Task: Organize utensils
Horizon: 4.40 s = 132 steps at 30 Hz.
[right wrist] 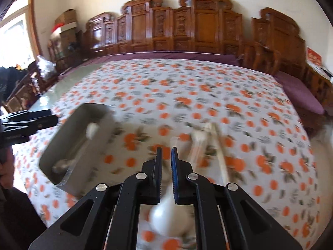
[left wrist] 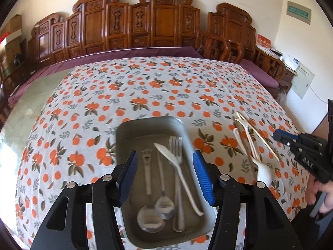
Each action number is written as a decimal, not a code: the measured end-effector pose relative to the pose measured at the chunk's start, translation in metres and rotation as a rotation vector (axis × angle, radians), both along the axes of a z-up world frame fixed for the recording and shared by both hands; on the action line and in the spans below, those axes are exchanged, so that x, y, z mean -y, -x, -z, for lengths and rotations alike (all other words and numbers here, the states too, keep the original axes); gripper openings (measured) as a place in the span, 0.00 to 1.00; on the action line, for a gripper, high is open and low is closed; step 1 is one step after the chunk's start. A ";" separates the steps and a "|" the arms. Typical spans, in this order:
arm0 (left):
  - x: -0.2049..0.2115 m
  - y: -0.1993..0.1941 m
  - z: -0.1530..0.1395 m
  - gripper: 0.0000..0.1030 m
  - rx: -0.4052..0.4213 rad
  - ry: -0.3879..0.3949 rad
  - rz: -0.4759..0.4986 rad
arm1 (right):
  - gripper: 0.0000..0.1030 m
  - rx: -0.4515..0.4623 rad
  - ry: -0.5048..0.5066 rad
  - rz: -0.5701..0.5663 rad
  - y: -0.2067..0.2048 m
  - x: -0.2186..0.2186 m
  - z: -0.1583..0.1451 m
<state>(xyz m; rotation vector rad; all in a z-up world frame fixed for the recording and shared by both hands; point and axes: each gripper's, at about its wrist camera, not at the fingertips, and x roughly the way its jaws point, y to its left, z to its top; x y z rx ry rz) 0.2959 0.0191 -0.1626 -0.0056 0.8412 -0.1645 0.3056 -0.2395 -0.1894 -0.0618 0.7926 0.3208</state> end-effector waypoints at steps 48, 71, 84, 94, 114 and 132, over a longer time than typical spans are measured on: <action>0.144 0.000 0.054 0.50 -0.108 -0.023 0.207 | 0.06 -0.145 0.019 0.104 -0.019 0.082 0.072; 0.174 -0.021 0.096 0.05 -0.194 -0.015 0.223 | 0.06 -0.125 -0.004 0.116 -0.016 0.080 0.064; 0.165 -0.007 0.077 0.04 -0.148 -0.038 0.228 | 0.06 -0.105 0.007 0.119 -0.006 0.073 0.055; 0.149 0.010 0.031 0.04 -0.084 -0.076 0.218 | 0.05 -0.049 0.046 0.099 0.010 0.069 0.016; 0.080 0.058 -0.028 0.04 -0.019 -0.099 0.137 | 0.05 0.093 0.053 -0.024 0.073 0.010 -0.074; 0.004 0.051 0.017 0.04 -0.116 -0.127 0.003 | 0.05 0.071 0.055 -0.118 0.085 -0.045 -0.060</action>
